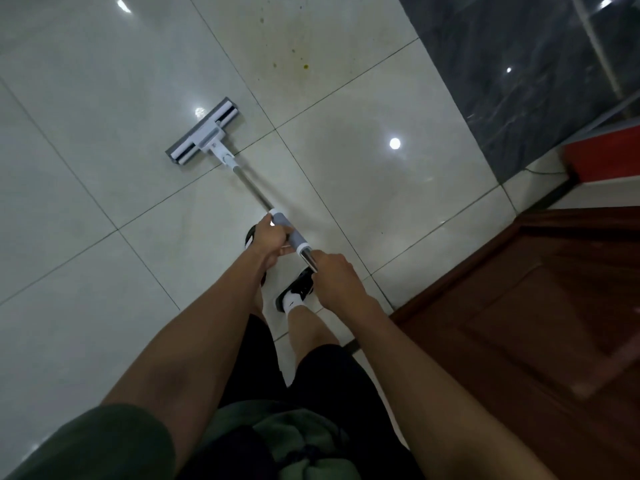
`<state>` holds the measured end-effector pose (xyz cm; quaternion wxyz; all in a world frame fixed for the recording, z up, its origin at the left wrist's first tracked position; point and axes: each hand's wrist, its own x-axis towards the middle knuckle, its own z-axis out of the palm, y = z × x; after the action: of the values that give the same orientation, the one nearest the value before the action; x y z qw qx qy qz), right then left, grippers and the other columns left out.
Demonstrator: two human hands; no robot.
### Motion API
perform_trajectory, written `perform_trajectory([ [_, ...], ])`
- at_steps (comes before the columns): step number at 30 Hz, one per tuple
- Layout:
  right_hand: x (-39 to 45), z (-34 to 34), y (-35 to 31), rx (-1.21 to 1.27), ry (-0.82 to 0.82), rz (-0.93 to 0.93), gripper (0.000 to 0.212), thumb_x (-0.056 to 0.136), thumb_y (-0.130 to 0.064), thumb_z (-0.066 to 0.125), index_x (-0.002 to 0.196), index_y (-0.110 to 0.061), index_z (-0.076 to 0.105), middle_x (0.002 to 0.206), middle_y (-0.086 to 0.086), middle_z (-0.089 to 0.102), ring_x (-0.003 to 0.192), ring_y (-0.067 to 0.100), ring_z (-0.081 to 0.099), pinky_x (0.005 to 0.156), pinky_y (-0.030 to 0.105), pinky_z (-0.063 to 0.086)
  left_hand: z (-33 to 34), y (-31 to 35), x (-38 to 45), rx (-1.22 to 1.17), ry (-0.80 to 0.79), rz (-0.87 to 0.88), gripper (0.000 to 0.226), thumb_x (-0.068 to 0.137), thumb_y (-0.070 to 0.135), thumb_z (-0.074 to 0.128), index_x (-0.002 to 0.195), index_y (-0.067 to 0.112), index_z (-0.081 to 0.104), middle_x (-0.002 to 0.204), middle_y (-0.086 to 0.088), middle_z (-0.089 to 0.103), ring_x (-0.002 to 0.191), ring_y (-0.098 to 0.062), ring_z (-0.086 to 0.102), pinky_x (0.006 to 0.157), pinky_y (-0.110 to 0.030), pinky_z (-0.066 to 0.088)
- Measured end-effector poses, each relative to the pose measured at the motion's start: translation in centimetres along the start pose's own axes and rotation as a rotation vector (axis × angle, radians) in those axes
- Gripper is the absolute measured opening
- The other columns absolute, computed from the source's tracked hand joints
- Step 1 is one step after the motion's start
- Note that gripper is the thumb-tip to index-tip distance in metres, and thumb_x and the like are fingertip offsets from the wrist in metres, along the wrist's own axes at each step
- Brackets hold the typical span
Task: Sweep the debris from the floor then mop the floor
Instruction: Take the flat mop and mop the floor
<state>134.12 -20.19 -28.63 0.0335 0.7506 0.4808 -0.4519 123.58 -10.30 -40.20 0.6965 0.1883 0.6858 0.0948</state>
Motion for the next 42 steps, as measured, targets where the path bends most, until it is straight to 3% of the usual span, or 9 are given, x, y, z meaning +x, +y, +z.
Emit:
perform_trajectory([
  [6, -0.4, 0.5, 2.7, 0.015, -0.168, -0.031, 0.049, 0.093, -0.016, 0.059, 0.139, -0.016, 0.042, 0.105, 0.014, 0.063, 0.084, 0.026, 0.059, 0.067, 0.029, 0.042, 0.0, -1.7, 0.9, -0.014, 0.007, -0.022, 0.060, 0.091, -0.007, 0.058, 0.146, 0.006, 0.038, 0.126, -0.021, 0.057, 0.099, -0.031, 0.062, 0.072, -0.044, 0.059],
  [9, -1.1, 0.5, 3.7, 0.056, -0.285, 0.075, 0.072, 0.096, -0.023, 0.056, 0.155, -0.030, 0.015, 0.109, 0.017, 0.061, 0.081, 0.027, 0.060, 0.068, 0.036, 0.052, 0.0, -1.6, 1.1, -0.059, 0.009, -0.047, 0.077, 0.090, -0.006, 0.059, 0.155, 0.012, 0.022, 0.127, -0.013, 0.049, 0.103, -0.033, 0.061, 0.082, -0.053, 0.057],
  [11, -1.6, 0.5, 3.6, 0.165, -0.326, 0.152, 0.076, 0.097, -0.025, 0.053, 0.155, -0.040, 0.006, 0.111, 0.017, 0.059, 0.088, 0.033, 0.065, 0.074, 0.043, 0.057, 0.0, -1.3, 1.0, -0.076, 0.002, -0.069, 0.086, 0.090, -0.003, 0.061, 0.157, 0.020, 0.013, 0.129, -0.007, 0.045, 0.105, -0.034, 0.061, 0.079, -0.052, 0.058],
  [15, -1.2, 1.1, 3.1, 0.140, -0.234, 0.089, 0.072, 0.098, -0.021, 0.053, 0.157, -0.034, 0.014, 0.116, 0.018, 0.060, 0.094, 0.030, 0.060, 0.080, 0.036, 0.052, 0.0, -1.1, 1.7, -0.091, 0.007, -0.059, 0.073, 0.088, 0.002, 0.065, 0.151, 0.016, 0.030, 0.134, -0.017, 0.053, 0.095, -0.028, 0.061, 0.059, -0.039, 0.057],
  [20, -1.2, 0.7, 4.0, 0.118, -0.182, 0.062, 0.066, 0.092, -0.009, 0.051, 0.151, -0.029, 0.028, 0.094, 0.014, 0.060, 0.077, 0.028, 0.061, 0.070, 0.038, 0.056, 0.7, -1.3, 2.0, -0.102, 0.009, -0.053, 0.077, 0.086, 0.000, 0.069, 0.151, 0.015, 0.031, 0.130, -0.017, 0.056, 0.090, -0.026, 0.064, 0.054, -0.035, 0.058],
  [25, -1.5, 1.1, 4.5, 0.123, -0.147, 0.014, 0.057, 0.090, -0.010, 0.053, 0.142, -0.026, 0.038, 0.082, 0.005, 0.057, 0.066, 0.021, 0.057, 0.064, 0.038, 0.057, 0.7, -1.4, 1.9, -0.073, 0.049, -0.013, 0.059, 0.084, -0.003, 0.069, 0.138, 0.009, 0.046, 0.111, -0.011, 0.063, 0.087, -0.024, 0.065, 0.054, -0.034, 0.058],
  [33, -2.4, 1.7, 4.4, 0.232, -0.147, 0.029, 0.063, 0.095, -0.026, 0.050, 0.153, -0.032, 0.027, 0.084, 0.003, 0.053, 0.070, 0.018, 0.052, 0.064, 0.028, 0.043, 0.5, -0.8, 1.1, 0.018, 0.043, 0.029, 0.058, 0.085, -0.003, 0.070, 0.137, 0.007, 0.046, 0.103, -0.008, 0.060, 0.085, -0.023, 0.064, 0.061, -0.040, 0.062],
  [38, -1.5, -0.2, 4.0, 0.171, -0.123, 0.039, 0.070, 0.094, -0.015, 0.050, 0.155, -0.033, 0.023, 0.086, 0.007, 0.052, 0.072, 0.022, 0.052, 0.064, 0.030, 0.044, 1.5, 1.9, 0.9, 0.003, 0.033, 0.062, 0.048, 0.084, -0.005, 0.070, 0.122, 0.017, 0.049, 0.099, -0.007, 0.060, 0.083, -0.024, 0.064, 0.062, -0.042, 0.061],
  [42, 0.2, -2.2, 3.0, 0.156, -0.083, 0.018, 0.068, 0.094, -0.015, 0.049, 0.155, -0.032, 0.024, 0.081, 0.004, 0.049, 0.070, 0.023, 0.051, 0.062, 0.032, 0.047, 1.9, 5.1, 1.7, 0.047, 0.020, 0.093, 0.038, 0.083, -0.005, 0.070, 0.098, 0.022, 0.049, 0.101, -0.011, 0.060, 0.084, -0.027, 0.065, 0.063, -0.044, 0.060],
])
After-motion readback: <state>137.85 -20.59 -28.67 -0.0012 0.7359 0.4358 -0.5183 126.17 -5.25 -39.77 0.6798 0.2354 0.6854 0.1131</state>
